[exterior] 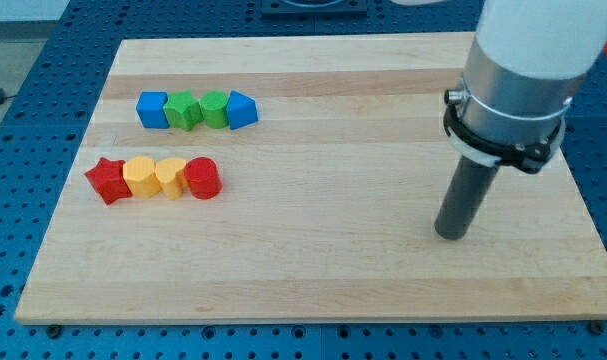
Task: Move the red circle towards the center of the board
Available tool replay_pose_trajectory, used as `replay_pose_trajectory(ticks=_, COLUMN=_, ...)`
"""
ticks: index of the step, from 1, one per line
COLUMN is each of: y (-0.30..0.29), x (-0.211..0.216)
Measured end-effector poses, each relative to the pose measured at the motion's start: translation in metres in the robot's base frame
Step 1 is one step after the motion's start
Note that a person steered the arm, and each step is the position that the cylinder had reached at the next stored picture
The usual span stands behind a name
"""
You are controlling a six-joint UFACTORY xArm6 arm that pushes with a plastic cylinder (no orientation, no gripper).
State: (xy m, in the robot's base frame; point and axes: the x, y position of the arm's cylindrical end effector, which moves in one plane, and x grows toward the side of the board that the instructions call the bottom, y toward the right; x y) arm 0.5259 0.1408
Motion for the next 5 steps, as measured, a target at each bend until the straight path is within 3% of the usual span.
replay_pose_trajectory(ticks=1, y=-0.036, x=-0.036)
replay_pose_trajectory(ticks=2, y=-0.079, x=-0.043)
replay_pose_trajectory(ticks=4, y=-0.250, x=-0.036)
replay_pose_trajectory(ticks=5, y=-0.258, x=-0.005)
